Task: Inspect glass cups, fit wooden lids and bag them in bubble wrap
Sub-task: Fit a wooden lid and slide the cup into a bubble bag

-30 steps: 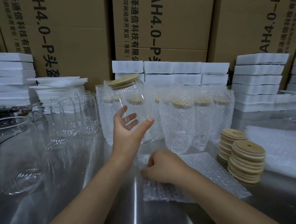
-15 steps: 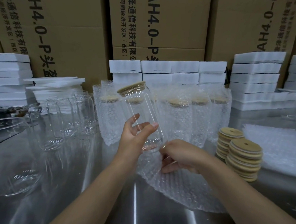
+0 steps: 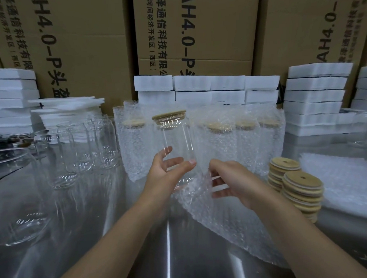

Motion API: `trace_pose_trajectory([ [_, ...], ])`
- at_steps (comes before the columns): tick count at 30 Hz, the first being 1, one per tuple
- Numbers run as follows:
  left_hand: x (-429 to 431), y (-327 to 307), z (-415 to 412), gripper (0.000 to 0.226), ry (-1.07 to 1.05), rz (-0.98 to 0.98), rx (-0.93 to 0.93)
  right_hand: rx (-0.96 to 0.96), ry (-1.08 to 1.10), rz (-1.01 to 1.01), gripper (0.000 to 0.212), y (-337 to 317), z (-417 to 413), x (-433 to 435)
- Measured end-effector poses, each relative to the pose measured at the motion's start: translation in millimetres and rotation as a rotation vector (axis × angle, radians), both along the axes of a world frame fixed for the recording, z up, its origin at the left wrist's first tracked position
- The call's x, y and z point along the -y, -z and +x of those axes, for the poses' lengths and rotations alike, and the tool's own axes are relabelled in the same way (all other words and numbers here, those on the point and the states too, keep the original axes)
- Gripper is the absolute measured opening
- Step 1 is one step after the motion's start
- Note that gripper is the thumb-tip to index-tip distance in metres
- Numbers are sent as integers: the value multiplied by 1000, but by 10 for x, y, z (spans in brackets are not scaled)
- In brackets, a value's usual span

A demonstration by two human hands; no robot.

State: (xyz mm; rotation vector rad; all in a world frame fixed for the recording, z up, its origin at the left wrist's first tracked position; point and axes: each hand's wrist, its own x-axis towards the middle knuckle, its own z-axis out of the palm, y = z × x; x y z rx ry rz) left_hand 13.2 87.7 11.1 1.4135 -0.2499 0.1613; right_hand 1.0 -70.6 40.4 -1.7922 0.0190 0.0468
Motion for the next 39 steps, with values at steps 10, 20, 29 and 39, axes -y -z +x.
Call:
trace_pose_trajectory([
  [10, 53, 7, -53, 77, 87, 122, 25, 212, 78, 3, 50, 91, -53, -157],
  [20, 8, 37, 9, 55, 139, 249, 44, 371, 112, -100, 76, 101, -36, -97],
  [29, -5, 23, 72, 22, -214, 169, 37, 456, 222, 9, 62, 59, -36, -74],
  [39, -3, 1, 68, 23, -55, 151, -235, 496, 236, -56, 58, 77, -39, -68],
])
